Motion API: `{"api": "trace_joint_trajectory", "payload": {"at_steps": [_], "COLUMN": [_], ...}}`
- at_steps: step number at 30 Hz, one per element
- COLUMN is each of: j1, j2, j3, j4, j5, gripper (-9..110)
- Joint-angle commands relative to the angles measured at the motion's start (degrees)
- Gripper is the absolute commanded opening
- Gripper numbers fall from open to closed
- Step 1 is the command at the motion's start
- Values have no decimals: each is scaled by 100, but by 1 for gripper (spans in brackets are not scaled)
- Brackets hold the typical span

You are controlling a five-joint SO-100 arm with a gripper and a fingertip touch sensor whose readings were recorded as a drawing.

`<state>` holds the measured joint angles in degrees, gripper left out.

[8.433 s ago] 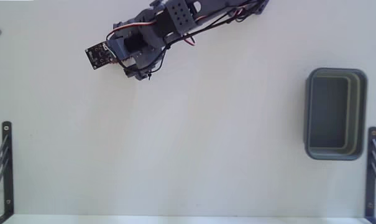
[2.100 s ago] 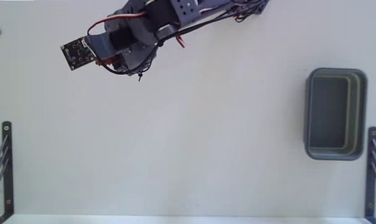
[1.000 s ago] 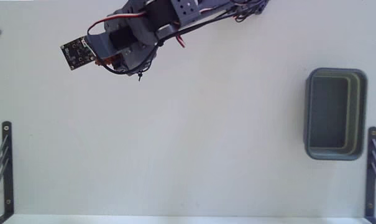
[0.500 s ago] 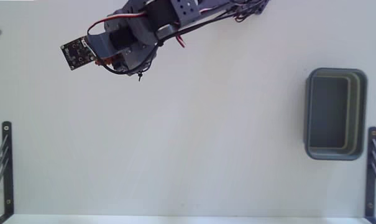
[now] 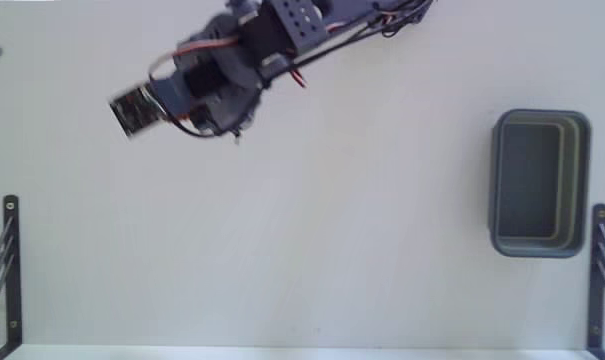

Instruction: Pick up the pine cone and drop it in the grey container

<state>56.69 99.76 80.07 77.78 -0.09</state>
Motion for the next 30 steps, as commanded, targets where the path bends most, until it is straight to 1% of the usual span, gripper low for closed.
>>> {"api": "trace_joint_trajectory", "payload": {"at_steps": [1, 13, 30], "j1": [-333, -1864, -4703], "j2": [146, 9, -245], "j3": [-280, -472, -827], "j4": [57, 113, 218], "j5": [9, 9, 9], "gripper": [43, 43, 43]}}
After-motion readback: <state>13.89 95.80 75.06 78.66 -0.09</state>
